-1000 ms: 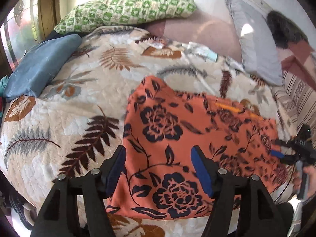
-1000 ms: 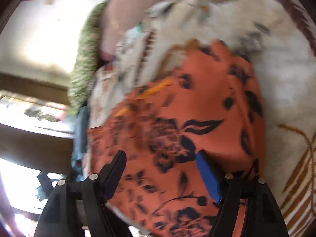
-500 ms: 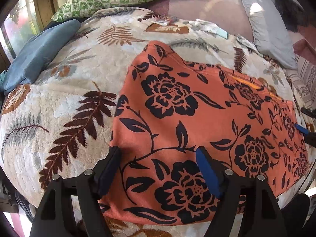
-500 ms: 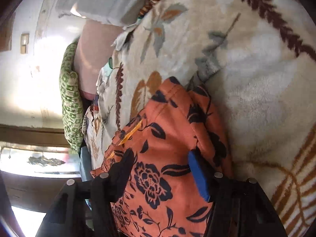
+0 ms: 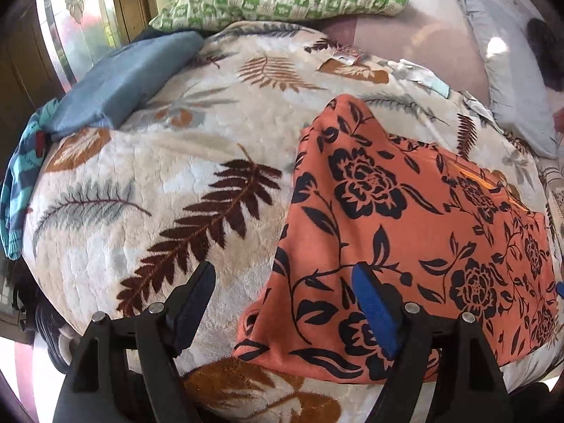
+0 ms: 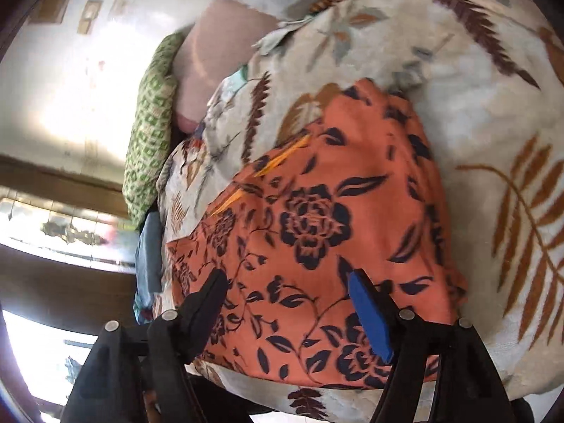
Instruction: Fold small clothes
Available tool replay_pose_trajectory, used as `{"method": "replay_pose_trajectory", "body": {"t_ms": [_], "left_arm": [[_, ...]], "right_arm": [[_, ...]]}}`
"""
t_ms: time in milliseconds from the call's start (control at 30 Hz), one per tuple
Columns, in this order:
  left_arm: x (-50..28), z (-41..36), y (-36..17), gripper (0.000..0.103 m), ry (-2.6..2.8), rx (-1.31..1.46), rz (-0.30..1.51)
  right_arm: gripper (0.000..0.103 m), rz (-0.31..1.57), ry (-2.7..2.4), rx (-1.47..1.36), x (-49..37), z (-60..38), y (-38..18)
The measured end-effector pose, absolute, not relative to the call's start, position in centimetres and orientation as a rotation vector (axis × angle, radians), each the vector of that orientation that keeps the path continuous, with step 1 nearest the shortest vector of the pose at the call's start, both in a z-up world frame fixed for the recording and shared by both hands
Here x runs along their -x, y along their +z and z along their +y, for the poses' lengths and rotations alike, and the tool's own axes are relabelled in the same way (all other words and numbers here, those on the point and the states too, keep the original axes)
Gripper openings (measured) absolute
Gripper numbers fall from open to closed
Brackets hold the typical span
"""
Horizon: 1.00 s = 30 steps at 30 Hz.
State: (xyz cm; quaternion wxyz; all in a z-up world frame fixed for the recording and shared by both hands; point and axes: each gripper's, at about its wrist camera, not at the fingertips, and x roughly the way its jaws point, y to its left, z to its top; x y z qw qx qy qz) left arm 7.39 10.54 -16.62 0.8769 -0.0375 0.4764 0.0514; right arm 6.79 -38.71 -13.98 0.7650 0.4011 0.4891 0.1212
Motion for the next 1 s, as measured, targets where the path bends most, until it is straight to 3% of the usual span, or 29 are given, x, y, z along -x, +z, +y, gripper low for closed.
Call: {"method": "replay_pose_trajectory", "body": {"t_ms": [167, 300, 367, 433, 533, 633, 733, 767, 800, 1000], "left_arm": [[-7.9, 9.0, -19.3, 0.081, 0.077, 0.033, 1.055], [-8.2, 10.0, -20.8, 0.087, 0.083, 0.087, 1.07], [-8.5, 10.0, -20.7, 0.087, 0.073, 0.083, 1.069], [-8.4, 10.1, -20.6, 0.087, 0.064, 0.085, 1.065], [-8.4, 10.2, -20.6, 0.087, 0.056, 0.086, 1.062], [-8.6, 10.4, -20.4, 0.087, 0.054, 0.087, 1.048], [-8.8, 10.2, -20.1, 0.086, 0.059, 0.082, 1.049], [-8.7, 10.1, -19.8, 0.086, 0.059, 0.08, 1.048], [-8.3, 9.9, -19.2, 0.086, 0.056, 0.077, 1.038], [-5.3, 9.2, -15.4, 0.086, 0.034, 0.077, 0.936]], "right_arm": [[0.075, 1.125, 0.473, -0.878, -11.7, -32.7, -13.9], [0.075, 1.222, 0.598, -0.905, -17.1, -28.4, -17.6], [0.075, 1.25, 0.495, -0.881, -19.7, -29.2, -19.8], [0.075, 1.135, 0.446, -1.044, -20.9, -32.3, -20.5], [0.076, 1.025, 0.332, -1.07, -20.5, -35.5, -19.0], [0.078, 1.045, 0.474, -1.041, -18.8, -34.5, -17.7], [0.078, 1.134, 0.354, -0.824, -18.9, -33.7, -18.7], [0.073, 1.143, 0.301, -0.85, -19.0, -34.7, -19.7], [0.074, 1.113, 0.275, -0.951, -18.7, -36.0, -20.0], [0.077, 0.902, 0.235, -0.874, -11.3, -38.3, -11.3]]}}
